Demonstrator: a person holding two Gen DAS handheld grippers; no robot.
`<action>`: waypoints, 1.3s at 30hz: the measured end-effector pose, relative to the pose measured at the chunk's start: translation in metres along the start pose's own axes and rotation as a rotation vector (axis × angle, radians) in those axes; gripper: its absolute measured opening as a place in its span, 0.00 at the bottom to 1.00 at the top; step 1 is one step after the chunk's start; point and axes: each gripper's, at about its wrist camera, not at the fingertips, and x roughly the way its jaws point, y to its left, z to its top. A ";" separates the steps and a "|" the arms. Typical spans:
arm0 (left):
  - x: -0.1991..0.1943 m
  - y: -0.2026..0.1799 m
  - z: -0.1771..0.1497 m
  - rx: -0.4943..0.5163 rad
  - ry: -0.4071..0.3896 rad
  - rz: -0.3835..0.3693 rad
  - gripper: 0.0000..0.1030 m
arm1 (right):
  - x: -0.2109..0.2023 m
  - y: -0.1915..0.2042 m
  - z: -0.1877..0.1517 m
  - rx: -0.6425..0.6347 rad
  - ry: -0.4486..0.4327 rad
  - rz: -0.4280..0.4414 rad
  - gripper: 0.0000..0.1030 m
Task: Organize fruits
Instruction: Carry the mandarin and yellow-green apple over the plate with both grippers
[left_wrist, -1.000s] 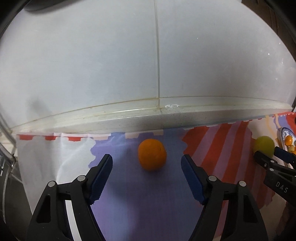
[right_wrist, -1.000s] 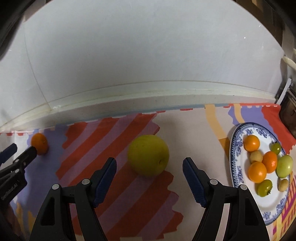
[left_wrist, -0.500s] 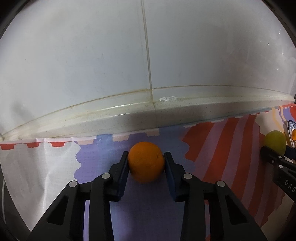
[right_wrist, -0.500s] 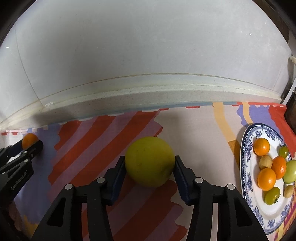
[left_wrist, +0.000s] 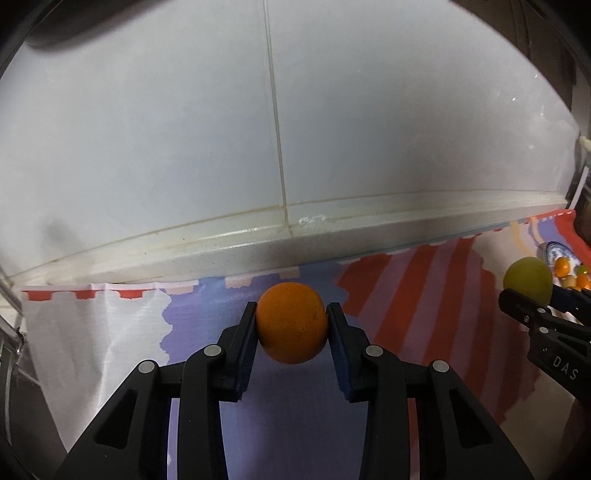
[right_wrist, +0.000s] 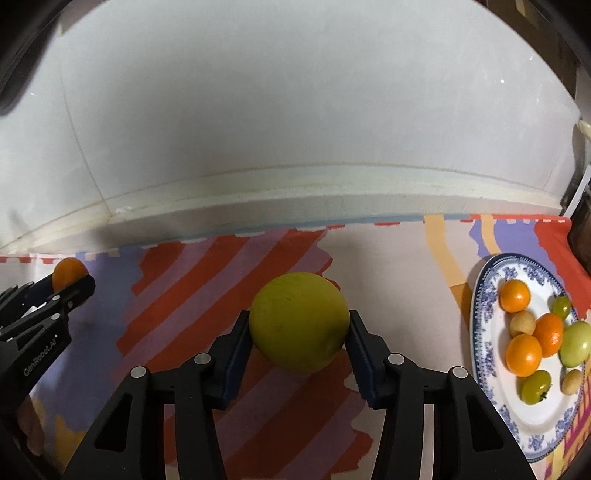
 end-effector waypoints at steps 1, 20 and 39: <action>-0.006 0.000 0.000 0.000 -0.007 -0.006 0.35 | -0.005 0.000 0.000 0.001 -0.007 0.004 0.49; -0.133 -0.015 0.009 0.023 -0.182 -0.080 0.35 | -0.127 -0.010 0.002 -0.008 -0.193 0.065 0.49; -0.206 -0.074 -0.015 0.069 -0.247 -0.167 0.35 | -0.205 -0.057 -0.032 -0.003 -0.282 0.069 0.49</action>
